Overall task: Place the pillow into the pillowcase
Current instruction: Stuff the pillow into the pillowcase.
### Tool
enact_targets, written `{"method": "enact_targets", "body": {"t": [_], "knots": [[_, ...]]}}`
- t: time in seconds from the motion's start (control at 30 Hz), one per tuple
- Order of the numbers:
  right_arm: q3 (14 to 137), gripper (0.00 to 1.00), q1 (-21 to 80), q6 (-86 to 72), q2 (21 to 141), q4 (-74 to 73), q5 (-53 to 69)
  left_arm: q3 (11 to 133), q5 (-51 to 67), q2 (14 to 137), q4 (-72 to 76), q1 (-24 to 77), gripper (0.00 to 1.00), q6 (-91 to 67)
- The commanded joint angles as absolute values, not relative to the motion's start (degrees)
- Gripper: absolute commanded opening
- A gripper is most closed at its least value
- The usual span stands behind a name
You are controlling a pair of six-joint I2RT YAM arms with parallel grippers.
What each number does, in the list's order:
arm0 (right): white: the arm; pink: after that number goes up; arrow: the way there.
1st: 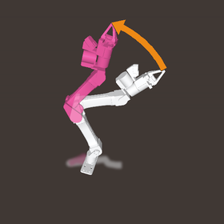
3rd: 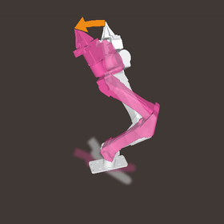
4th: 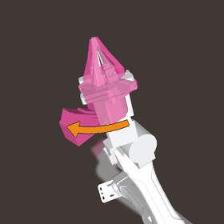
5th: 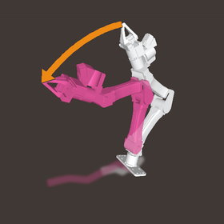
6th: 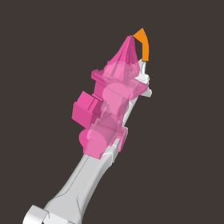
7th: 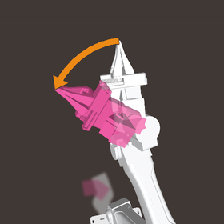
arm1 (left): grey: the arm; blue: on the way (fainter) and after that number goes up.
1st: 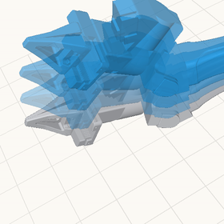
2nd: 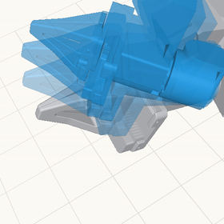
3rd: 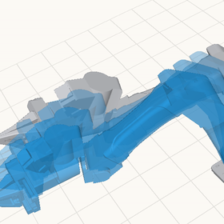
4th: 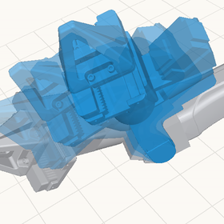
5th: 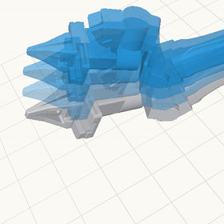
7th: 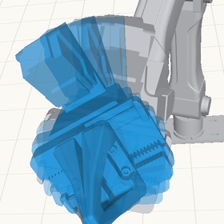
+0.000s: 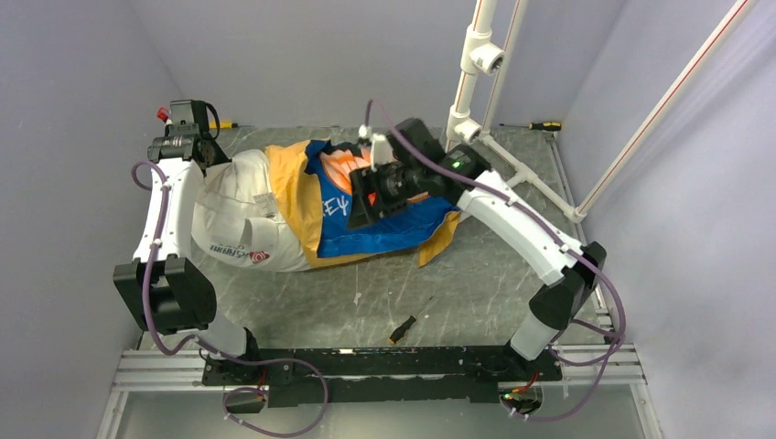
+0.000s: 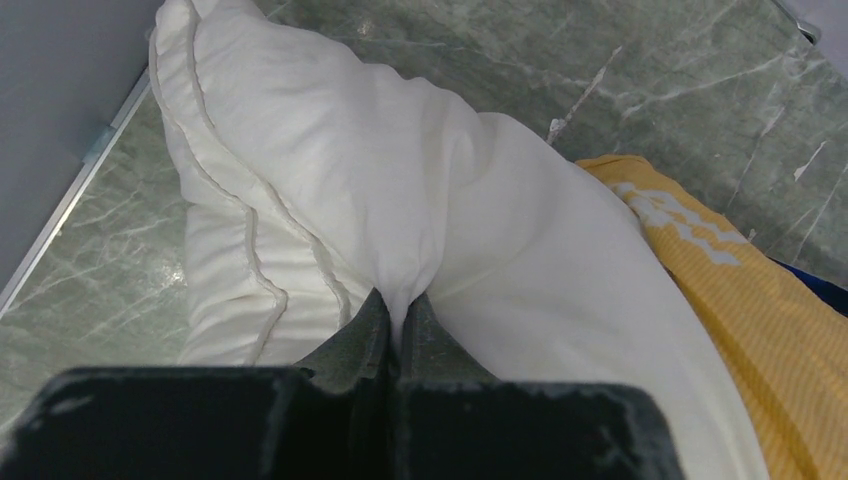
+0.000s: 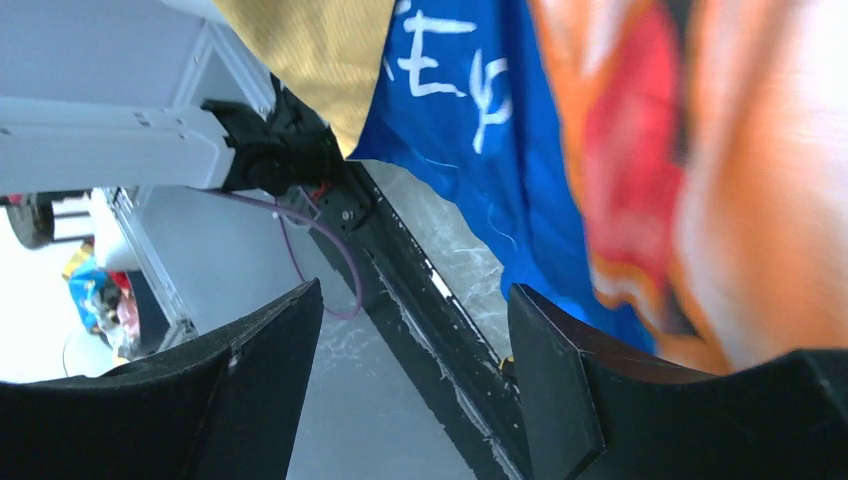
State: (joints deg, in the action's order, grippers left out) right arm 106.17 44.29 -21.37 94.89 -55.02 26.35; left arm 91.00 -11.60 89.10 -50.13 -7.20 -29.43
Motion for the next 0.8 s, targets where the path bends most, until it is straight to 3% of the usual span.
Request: {"method": "enact_targets", "body": {"t": [0.0,0.47,0.5,0.63,0.77], "knots": [[100.11,0.72,48.95,-20.81,95.91,-44.80,26.42,92.21,-3.47,89.44,-48.45,-5.74,0.00,-32.77],[103.03,0.61,51.85,-28.63,109.66,-19.45,27.79,92.64,-1.61,86.53,-51.03,-5.87,0.00,-33.44],[104.22,0.53,51.88,-28.98,110.42,-19.57,27.09,92.64,-1.77,86.30,-51.25,-5.89,0.00,-33.36],[109.85,0.01,51.71,-29.27,112.30,-20.30,27.41,92.34,-2.51,85.30,-52.05,-5.93,0.00,-32.96],[116.27,0.00,51.06,-29.37,112.54,-18.19,36.03,91.92,-3.18,84.36,-53.34,-6.05,0.00,-33.04]]}}
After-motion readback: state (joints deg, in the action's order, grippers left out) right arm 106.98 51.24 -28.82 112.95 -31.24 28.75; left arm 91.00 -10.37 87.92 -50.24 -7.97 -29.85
